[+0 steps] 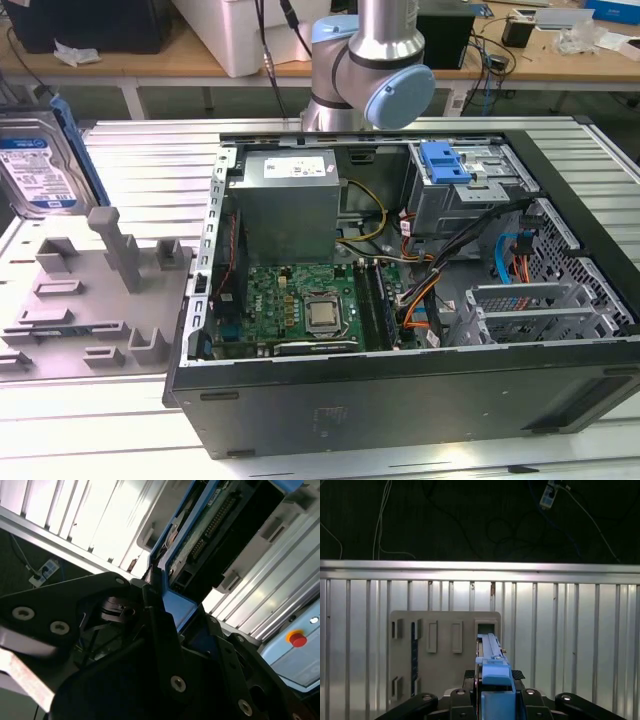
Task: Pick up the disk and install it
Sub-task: 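Pick up the disk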
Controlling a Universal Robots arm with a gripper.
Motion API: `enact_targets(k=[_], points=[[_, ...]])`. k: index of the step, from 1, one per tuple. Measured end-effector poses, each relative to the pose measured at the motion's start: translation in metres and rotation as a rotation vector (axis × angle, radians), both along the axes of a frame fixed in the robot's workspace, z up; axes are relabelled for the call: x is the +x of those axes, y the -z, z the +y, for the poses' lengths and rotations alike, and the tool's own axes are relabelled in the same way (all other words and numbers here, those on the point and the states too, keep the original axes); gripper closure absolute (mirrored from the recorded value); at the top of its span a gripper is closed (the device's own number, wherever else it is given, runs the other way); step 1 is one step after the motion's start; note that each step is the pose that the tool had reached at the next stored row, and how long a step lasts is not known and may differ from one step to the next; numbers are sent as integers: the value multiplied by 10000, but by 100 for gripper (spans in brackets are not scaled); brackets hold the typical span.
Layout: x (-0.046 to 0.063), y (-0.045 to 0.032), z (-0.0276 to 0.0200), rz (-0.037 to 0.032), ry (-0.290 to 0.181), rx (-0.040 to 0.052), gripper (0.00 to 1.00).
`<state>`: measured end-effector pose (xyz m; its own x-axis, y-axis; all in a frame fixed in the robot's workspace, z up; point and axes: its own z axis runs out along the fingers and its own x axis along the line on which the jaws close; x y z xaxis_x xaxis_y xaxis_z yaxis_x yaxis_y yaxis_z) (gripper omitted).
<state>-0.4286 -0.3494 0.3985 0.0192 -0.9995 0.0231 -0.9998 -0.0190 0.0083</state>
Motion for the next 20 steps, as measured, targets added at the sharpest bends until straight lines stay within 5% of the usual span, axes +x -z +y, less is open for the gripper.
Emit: enact_targets(k=[20], points=[[0,-369,0,-13,0,1,63]])
